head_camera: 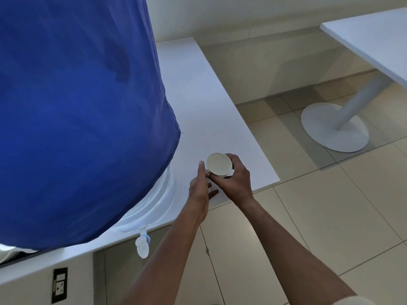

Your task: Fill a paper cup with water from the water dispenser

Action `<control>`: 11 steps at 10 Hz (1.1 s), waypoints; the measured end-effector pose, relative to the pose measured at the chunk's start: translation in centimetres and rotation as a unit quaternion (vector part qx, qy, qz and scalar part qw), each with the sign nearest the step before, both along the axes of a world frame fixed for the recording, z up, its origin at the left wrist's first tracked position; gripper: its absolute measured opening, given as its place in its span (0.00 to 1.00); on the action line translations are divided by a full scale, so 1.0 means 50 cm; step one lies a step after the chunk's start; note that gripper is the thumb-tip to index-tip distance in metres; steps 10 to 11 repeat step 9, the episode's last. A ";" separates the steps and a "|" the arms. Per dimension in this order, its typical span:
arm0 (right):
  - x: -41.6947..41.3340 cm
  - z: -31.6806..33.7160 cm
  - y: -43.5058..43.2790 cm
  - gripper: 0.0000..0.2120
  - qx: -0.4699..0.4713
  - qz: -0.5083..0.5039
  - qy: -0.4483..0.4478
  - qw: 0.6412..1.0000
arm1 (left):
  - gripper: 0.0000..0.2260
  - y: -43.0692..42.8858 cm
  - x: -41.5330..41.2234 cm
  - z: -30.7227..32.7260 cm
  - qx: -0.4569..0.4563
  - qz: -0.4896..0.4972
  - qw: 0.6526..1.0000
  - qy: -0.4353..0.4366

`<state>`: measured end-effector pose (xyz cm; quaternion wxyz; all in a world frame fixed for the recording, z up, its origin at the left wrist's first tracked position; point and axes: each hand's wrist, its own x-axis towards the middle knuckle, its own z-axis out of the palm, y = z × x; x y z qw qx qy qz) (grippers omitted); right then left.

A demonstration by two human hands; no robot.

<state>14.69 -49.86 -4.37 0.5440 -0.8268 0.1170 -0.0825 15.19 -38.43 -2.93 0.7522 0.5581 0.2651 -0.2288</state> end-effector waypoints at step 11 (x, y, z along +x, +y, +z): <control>-0.025 -0.024 -0.005 0.35 -0.002 -0.007 0.057 0.998 | 0.27 0.004 -0.010 0.010 0.046 0.006 0.999 -0.012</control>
